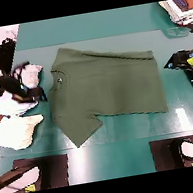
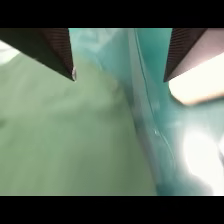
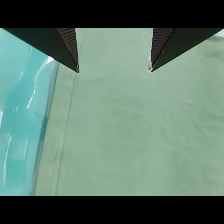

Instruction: Fold the shirts.

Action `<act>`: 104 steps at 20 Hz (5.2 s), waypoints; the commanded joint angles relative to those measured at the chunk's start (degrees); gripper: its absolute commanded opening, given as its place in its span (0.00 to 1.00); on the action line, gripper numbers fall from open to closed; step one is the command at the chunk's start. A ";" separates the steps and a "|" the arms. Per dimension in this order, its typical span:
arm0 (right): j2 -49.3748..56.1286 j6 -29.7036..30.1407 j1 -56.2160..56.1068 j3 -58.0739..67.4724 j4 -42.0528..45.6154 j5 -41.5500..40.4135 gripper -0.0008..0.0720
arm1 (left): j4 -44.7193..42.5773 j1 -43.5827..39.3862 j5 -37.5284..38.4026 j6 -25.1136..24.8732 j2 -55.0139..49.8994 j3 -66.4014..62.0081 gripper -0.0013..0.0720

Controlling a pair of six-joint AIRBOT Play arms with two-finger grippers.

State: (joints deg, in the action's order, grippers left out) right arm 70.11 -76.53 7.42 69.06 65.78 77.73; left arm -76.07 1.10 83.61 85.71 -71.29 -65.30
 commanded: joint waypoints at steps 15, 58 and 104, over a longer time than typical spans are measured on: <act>-13.07 0.13 0.31 -8.70 -0.24 -2.08 0.70 | 16.61 0.07 -26.25 1.44 10.88 31.91 0.51; -22.12 4.52 5.25 25.59 -7.23 -2.91 0.04 | 11.56 0.07 -11.32 -0.20 26.34 -42.40 0.05; 13.68 -1.40 -2.51 1.16 9.20 -12.26 0.04 | 11.61 -2.19 -11.93 -6.51 -23.76 -15.34 0.05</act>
State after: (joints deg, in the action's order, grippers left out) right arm 86.52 -77.91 4.99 76.49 75.11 68.69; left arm -64.16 -0.45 70.37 79.11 -95.00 -83.26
